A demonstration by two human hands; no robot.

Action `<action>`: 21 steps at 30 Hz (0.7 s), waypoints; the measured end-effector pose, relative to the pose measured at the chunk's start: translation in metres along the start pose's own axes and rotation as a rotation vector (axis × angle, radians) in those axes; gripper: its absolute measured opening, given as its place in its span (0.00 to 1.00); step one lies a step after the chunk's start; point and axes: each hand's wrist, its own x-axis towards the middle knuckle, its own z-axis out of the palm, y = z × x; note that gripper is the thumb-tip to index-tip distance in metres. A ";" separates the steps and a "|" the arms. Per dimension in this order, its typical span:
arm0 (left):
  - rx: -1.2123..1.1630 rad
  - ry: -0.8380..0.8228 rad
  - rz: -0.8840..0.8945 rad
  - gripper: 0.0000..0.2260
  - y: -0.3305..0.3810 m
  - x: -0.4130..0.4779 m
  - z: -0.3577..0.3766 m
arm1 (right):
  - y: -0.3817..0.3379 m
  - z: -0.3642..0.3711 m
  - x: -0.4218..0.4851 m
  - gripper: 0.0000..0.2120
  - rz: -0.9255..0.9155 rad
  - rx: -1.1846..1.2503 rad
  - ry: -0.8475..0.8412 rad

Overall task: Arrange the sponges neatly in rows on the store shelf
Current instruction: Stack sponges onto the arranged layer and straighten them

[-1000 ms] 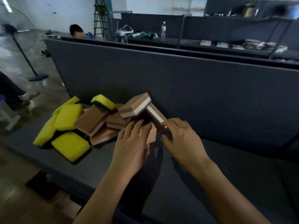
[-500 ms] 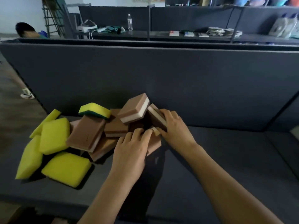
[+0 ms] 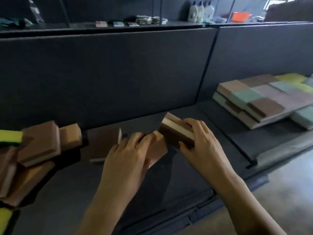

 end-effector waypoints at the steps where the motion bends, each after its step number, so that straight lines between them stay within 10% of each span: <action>1: -0.003 0.005 0.031 0.33 0.011 0.005 0.002 | 0.010 -0.009 -0.006 0.28 0.017 -0.013 0.027; 21: -0.137 0.015 0.472 0.33 0.341 0.110 0.089 | 0.285 -0.219 -0.120 0.30 0.278 -0.120 0.329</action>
